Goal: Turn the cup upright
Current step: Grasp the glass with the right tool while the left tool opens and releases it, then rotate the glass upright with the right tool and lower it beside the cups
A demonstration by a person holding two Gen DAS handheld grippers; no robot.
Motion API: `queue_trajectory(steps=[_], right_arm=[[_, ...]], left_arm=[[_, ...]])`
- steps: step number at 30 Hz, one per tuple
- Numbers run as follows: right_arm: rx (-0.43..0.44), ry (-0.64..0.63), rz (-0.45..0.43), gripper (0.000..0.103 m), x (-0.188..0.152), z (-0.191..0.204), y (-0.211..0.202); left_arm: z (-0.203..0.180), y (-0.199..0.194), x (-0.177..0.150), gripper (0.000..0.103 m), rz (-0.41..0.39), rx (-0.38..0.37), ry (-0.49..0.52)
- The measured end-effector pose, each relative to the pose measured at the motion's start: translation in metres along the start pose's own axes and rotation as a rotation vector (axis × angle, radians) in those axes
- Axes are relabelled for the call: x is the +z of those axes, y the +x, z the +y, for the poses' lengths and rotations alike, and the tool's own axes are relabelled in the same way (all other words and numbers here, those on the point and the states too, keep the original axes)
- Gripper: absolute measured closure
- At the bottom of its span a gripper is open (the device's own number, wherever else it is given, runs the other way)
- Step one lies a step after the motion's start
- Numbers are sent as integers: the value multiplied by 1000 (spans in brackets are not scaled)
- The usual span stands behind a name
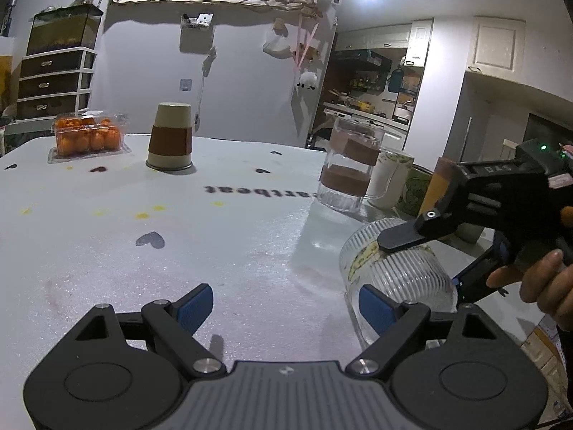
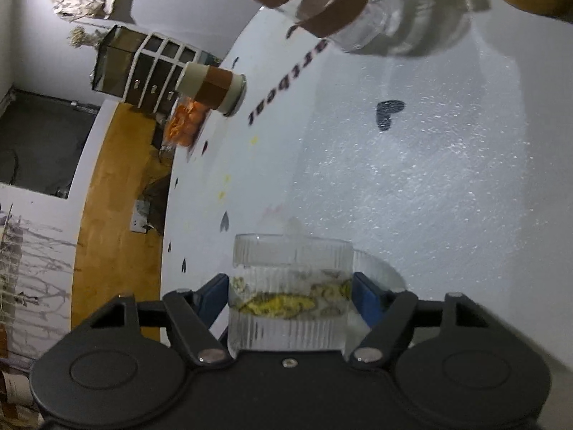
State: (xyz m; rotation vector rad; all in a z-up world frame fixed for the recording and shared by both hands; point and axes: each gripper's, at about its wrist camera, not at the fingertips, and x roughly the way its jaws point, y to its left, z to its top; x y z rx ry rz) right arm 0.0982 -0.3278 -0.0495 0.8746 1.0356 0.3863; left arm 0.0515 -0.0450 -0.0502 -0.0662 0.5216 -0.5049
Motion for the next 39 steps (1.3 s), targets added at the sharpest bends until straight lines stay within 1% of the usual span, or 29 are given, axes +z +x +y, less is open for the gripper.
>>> queue_trajectory(steps=[3, 6, 13, 16, 19, 25, 30, 32, 34, 39], right_arm=[[-24, -60, -17, 29, -4, 9, -5], [-25, -125, -37, 30, -5, 17, -12], [-113, -346, -217, 30, -8, 44, -47], [-183, -424, -300, 30, -5, 52, -56], [-283, -510, -400, 30, 1, 59, -57], [-447, -600, -524, 30, 30, 64, -53], [-611, -719, -657, 30, 46, 67, -45], [-631, -732, -679, 30, 51, 65, -43], [-628, -723, -684, 30, 58, 61, -43], [-655, -718, -685, 30, 56, 53, -35]], left_arm=[[1, -2, 0, 14, -5, -13, -8], [2, -7, 2, 14, -28, -9, -10], [6, -14, 5, 14, -53, 0, -25], [6, -13, 6, 14, -53, -3, -23], [5, -13, 5, 14, -52, -5, -24], [7, -13, 4, 14, -51, -4, -25], [8, -12, 2, 14, -48, -6, -32], [9, -11, 1, 14, -46, -9, -35], [9, -12, 1, 14, -47, -10, -34], [9, -12, 1, 14, -48, -12, -34]])
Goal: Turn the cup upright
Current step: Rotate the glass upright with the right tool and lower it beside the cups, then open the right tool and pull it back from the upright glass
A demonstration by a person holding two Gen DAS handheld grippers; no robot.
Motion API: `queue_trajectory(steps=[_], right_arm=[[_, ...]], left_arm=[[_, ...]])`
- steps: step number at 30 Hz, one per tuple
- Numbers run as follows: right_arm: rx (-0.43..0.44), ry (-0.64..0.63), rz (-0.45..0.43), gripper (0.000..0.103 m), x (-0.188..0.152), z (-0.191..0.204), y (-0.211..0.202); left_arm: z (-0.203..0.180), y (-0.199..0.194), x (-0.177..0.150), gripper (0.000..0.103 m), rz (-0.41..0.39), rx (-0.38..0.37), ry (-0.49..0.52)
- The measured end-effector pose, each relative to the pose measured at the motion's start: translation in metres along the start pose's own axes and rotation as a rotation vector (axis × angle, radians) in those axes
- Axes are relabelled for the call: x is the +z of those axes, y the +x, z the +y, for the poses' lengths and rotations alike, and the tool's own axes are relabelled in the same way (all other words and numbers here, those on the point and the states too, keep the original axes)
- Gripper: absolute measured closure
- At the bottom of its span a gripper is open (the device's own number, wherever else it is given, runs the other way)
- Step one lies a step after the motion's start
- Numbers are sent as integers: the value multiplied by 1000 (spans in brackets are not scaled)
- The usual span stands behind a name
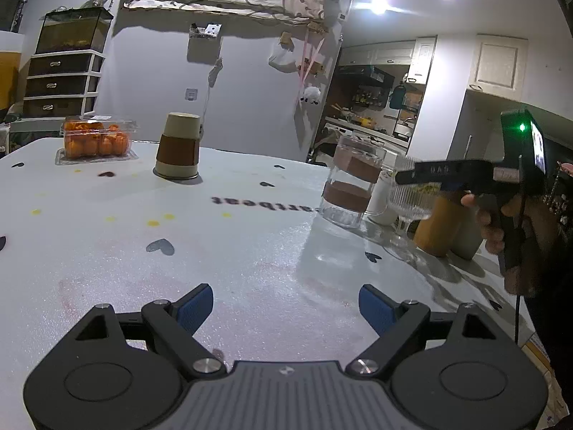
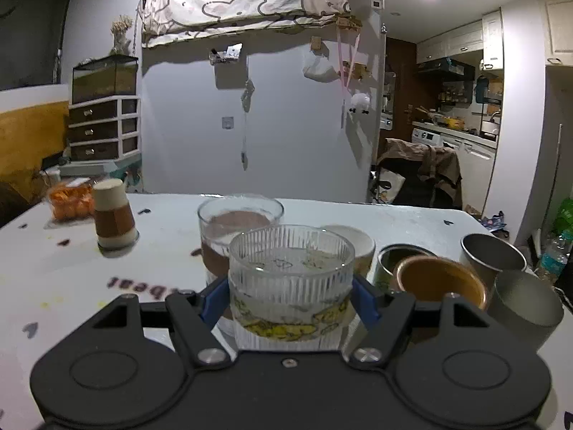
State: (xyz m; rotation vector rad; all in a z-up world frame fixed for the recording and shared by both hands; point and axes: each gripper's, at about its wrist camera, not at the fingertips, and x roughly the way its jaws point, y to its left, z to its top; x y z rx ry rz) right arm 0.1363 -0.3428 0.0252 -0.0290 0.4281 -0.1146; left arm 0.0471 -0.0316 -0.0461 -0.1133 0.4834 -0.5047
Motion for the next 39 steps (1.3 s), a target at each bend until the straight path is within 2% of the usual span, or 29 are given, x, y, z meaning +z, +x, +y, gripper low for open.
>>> queue_trajectory(steps=[6, 7, 9, 13, 23, 30, 34, 39], right_arm=[[14, 54, 19, 28, -8, -3, -5], [22, 56, 0, 28, -8, -3, -10], [18, 35, -36, 20, -5, 0, -21], [26, 17, -87, 20, -3, 6, -44], [97, 91, -145, 20, -20, 3, -110], [50, 87, -206, 19, -50, -1, -145], [19, 99, -208, 19, -68, -6, -154], [-33, 88, -198, 15, -84, -4, -161]], left_arm=[[-2, 0, 0, 14, 2, 1, 3], [-3, 0, 0, 14, 2, 1, 4], [-4, 0, 1, 14, 3, 0, 8], [-6, 0, 5, 14, -4, 8, 14], [-23, -12, 33, 14, -91, 45, 60], [-41, -19, 40, 14, -129, 69, 99], [-50, -22, 36, 4, -140, 84, 102], [-58, -25, 31, 0, -147, 99, 99]])
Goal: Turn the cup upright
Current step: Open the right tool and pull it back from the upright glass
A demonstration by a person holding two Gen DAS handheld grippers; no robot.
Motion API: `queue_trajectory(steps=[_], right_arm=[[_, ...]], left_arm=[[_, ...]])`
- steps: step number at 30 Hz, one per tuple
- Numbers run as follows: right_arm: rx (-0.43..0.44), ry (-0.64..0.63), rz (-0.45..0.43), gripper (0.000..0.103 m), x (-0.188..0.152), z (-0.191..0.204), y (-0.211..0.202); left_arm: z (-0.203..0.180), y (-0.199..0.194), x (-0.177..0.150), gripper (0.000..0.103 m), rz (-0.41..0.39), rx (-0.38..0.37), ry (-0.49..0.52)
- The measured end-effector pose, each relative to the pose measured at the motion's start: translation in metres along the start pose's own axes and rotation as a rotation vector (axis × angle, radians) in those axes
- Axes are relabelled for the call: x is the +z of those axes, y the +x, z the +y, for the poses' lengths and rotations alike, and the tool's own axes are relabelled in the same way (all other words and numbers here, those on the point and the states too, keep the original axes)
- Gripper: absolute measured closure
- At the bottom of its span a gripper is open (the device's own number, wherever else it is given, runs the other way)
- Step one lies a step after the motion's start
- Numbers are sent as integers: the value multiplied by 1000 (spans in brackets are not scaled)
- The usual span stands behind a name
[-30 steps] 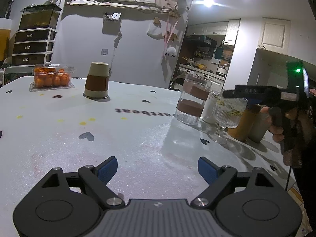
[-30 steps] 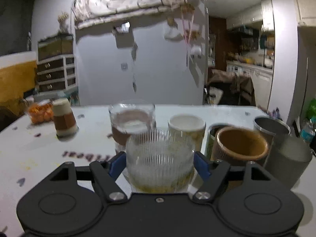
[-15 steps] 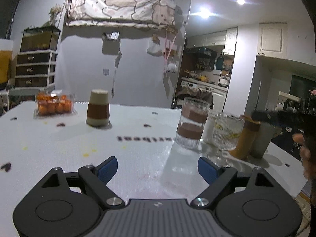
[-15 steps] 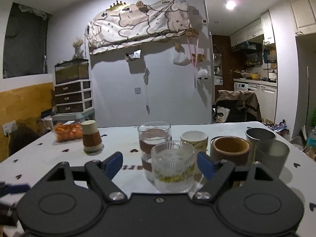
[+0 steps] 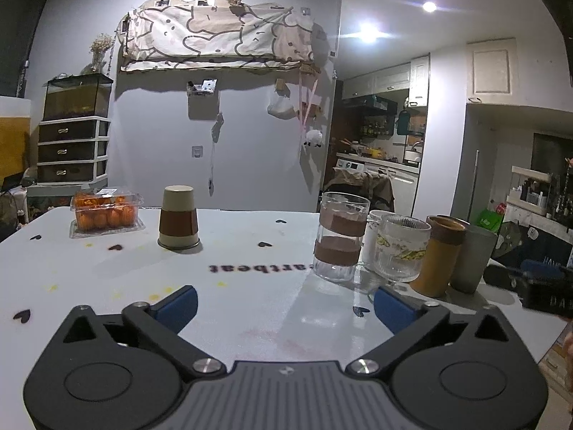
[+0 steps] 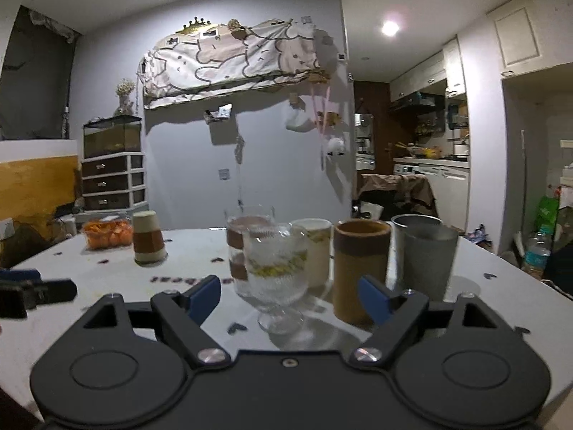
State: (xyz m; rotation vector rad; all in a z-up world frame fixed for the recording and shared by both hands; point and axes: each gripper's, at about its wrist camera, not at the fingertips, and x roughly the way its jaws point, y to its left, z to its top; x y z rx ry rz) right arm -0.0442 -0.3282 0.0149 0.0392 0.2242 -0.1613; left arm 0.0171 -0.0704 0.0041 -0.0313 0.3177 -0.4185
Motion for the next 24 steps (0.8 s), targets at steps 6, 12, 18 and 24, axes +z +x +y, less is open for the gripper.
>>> queue_trajectory(steps=[6, 12, 18, 24], right_arm=[[-18, 2, 7, 3, -9, 3, -10], [-43, 10, 35, 1, -19, 7, -14], [-51, 4, 57, 1, -26, 9, -15], [-52, 0, 46, 1, -24, 9, -17]], left_arm=[[-6, -3, -9, 0, 8, 32, 7], [-9, -6, -16, 0, 23, 26, 7], [-11, -6, -17, 0, 28, 37, 8], [-12, -6, -16, 0, 29, 41, 12]])
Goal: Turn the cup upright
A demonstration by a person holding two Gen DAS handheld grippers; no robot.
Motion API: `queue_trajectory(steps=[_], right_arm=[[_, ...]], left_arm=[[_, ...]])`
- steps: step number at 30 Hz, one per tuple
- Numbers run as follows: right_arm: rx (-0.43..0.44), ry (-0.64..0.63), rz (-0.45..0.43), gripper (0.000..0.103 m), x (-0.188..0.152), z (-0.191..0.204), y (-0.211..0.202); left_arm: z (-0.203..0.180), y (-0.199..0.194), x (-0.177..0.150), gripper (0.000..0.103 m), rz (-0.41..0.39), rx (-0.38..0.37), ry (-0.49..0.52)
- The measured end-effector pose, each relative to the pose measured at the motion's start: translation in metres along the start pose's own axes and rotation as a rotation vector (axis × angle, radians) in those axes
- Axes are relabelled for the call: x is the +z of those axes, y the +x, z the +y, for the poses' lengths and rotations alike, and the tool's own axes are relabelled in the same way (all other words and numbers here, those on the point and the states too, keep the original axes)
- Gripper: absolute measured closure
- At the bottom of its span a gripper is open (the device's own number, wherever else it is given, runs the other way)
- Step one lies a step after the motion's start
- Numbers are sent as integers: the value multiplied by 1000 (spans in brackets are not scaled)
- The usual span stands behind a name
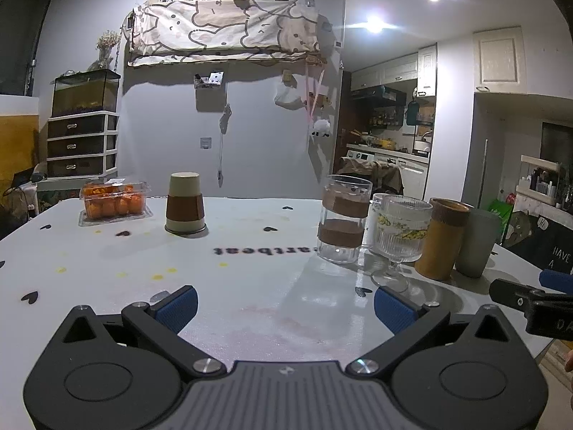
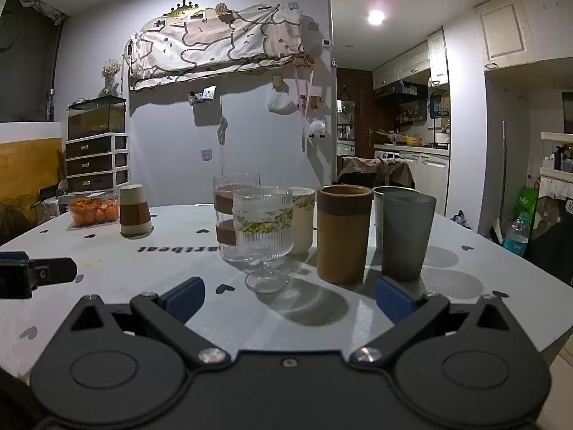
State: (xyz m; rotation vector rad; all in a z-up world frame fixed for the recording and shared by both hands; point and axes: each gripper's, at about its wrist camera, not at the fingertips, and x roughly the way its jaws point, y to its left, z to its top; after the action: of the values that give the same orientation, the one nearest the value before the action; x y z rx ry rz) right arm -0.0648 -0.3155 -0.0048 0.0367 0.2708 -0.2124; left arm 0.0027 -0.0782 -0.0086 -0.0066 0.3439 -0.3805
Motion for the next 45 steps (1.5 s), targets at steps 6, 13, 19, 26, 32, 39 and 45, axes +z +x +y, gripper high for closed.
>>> queue_trajectory(steps=[6, 13, 19, 26, 32, 39, 45], right_arm=[[3, -9, -2, 1, 0, 2, -1], [4, -8, -1, 1, 0, 2, -1], [4, -9, -1, 1, 0, 2, -1], [6, -10, -1, 1, 0, 2, 0], [7, -9, 0, 1, 0, 2, 0], [7, -8, -1, 1, 0, 2, 0], [7, -8, -1, 1, 0, 2, 0]], left_arm=[[0, -1, 1, 0, 3, 4, 3], [0, -2, 1, 0, 5, 7, 10], [-1, -1, 2, 0, 5, 8, 12], [-1, -2, 2, 0, 4, 9, 12], [0, -2, 3, 0, 3, 10, 18], [2, -3, 4, 0, 3, 12, 21], [2, -3, 4, 0, 3, 12, 22]])
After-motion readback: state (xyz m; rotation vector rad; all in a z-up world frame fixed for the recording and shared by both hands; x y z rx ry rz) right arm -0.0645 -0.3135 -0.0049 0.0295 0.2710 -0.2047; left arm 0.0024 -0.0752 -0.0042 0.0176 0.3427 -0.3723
